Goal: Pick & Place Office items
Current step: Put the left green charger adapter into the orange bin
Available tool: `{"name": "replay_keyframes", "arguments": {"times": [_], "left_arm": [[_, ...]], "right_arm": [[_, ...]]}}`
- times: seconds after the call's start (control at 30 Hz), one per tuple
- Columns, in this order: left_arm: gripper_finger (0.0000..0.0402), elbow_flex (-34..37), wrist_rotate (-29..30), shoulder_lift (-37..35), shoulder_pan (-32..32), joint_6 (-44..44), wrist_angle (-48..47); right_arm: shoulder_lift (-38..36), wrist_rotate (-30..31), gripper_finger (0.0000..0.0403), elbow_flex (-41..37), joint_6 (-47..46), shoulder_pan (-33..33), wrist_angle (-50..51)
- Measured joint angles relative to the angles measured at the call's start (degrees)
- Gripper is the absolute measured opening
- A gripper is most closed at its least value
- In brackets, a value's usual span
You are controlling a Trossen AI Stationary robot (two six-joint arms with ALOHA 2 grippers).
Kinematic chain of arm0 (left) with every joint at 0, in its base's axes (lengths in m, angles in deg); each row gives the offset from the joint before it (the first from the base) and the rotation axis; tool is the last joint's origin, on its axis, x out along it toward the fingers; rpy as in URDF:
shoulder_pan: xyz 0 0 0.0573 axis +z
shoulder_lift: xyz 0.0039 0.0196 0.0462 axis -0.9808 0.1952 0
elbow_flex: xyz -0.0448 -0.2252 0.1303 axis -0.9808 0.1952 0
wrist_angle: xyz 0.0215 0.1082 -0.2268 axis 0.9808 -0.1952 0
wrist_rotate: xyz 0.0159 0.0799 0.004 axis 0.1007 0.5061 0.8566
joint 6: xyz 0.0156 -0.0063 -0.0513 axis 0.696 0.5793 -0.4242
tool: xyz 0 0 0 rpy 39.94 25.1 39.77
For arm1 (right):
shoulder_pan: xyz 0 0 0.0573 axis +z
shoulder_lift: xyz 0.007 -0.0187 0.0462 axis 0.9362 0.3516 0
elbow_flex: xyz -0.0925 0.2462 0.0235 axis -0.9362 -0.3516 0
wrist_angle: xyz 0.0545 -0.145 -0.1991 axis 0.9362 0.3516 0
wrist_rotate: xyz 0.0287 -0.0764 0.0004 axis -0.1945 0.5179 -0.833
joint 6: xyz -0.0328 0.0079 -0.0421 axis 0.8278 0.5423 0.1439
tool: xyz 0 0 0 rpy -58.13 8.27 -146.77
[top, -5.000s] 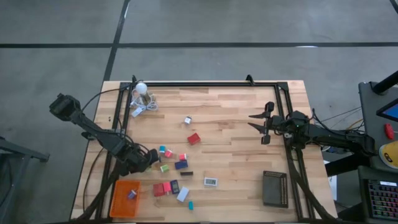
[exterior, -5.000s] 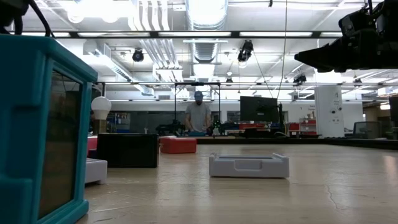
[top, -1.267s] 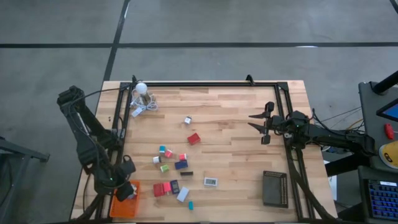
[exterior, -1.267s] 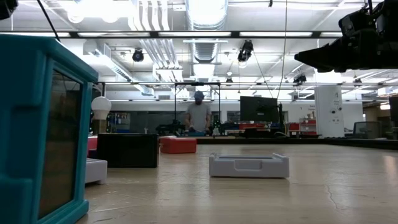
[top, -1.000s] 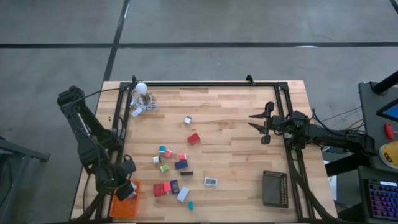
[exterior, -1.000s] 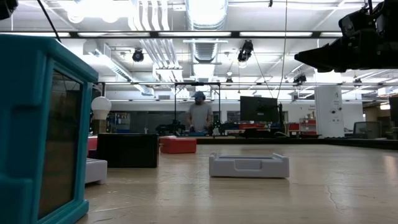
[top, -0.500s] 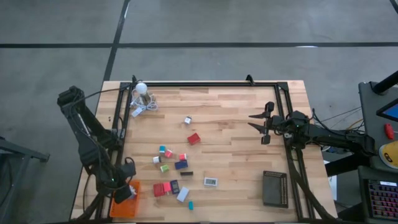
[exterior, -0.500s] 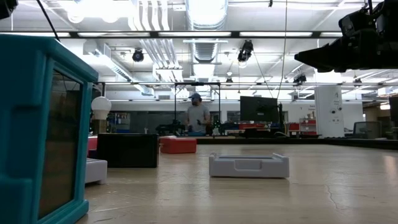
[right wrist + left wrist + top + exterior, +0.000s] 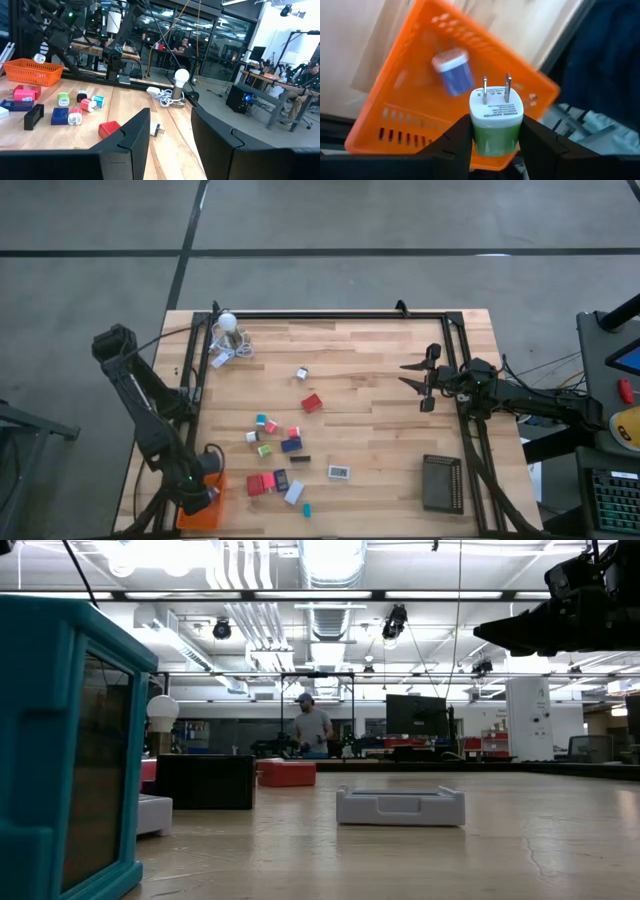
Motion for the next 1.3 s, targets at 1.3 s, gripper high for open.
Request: {"name": "replay_keyframes", "arguments": {"times": [1.3], "left_arm": [[0.014,9.68,-1.84,1.53,0.07,-2.57,10.62]], "right_arm": [[0.01,-0.02,0.0139,-0.01,0.0,0.0,0.0]]}}
